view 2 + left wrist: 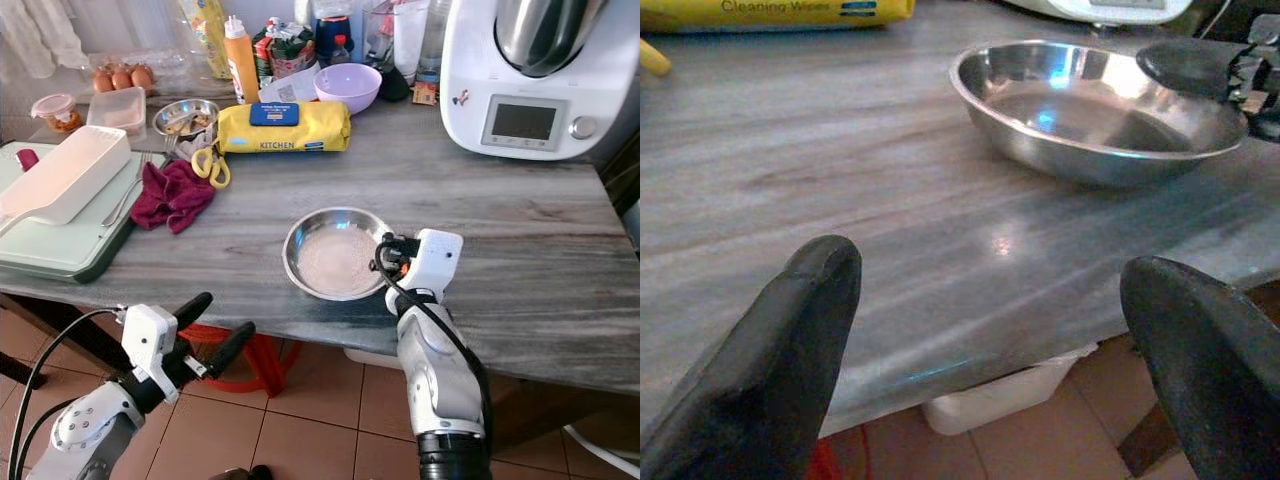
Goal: Setting the table
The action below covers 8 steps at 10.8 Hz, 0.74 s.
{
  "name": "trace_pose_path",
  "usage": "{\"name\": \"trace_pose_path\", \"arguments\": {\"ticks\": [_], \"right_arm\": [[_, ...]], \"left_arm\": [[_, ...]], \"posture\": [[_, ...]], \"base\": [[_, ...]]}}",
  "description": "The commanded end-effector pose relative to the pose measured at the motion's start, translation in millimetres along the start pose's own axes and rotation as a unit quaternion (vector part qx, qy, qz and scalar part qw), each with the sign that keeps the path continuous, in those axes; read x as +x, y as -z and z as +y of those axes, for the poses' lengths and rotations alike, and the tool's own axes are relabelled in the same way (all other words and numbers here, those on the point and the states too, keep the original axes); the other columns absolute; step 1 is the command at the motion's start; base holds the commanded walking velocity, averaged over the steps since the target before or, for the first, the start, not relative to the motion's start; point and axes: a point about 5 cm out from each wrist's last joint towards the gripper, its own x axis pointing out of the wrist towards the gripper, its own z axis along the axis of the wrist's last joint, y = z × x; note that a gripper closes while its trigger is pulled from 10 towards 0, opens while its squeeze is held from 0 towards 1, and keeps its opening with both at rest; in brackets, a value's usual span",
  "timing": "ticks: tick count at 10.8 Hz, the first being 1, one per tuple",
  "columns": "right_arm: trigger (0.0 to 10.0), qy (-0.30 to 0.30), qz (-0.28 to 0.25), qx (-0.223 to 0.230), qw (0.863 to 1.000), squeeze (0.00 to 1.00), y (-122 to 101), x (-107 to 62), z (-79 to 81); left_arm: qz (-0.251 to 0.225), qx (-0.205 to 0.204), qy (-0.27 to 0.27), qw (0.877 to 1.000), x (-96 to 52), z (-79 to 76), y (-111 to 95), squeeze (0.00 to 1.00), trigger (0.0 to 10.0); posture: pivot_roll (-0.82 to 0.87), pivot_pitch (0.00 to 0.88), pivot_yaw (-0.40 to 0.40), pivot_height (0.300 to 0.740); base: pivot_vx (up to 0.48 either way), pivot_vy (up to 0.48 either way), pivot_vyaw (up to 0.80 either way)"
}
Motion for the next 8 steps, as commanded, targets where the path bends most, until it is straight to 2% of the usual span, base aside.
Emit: {"name": "trace_pose_path", "arguments": {"ticks": [1,5,6,7,8], "right_arm": [[10.0,-0.01,0.001,-0.005,1.0,0.0,-1,3.5,3.2],[10.0,-0.018,0.016,-0.008,1.0,0.0,6,11.5,6.1],[10.0,-0.021,0.017,-0.007,1.0,0.45,6,15.7,9.3],[10.0,-0.024,0.018,-0.009,1.0,1.0,6,17.6,10.8],[10.0,-0.027,0.017,-0.007,0.999,1.0,7,17.5,10.8]], "left_arm": [[0.005,0.004,0.014,1.0,-3.0,-1.3,1,0.0,10.0],[0.001,0.004,0.028,1.0,5.5,-5.1,2,0.0,10.0],[0.001,0.005,0.031,1.0,5.6,-5.5,3,0.0,10.0],[0.0,0.004,0.029,1.0,6.0,-5.5,3,0.0,10.0],[0.0,0.005,0.028,1.0,6.2,-5.6,3,0.0,10.0]], "posture": [[-0.05,0.117,0.077,0.74],[-0.05,0.113,0.075,0.74],[-0.05,0.112,0.075,0.74],[-0.05,0.111,0.072,0.74],[-0.04,0.111,0.07,0.74]], "base": [[0.0,0.0,0.0],[0.0,0.0,0.0],[0.0,0.0,0.0],[0.0,0.0,0.0],[0.0,0.0,0.0]]}}
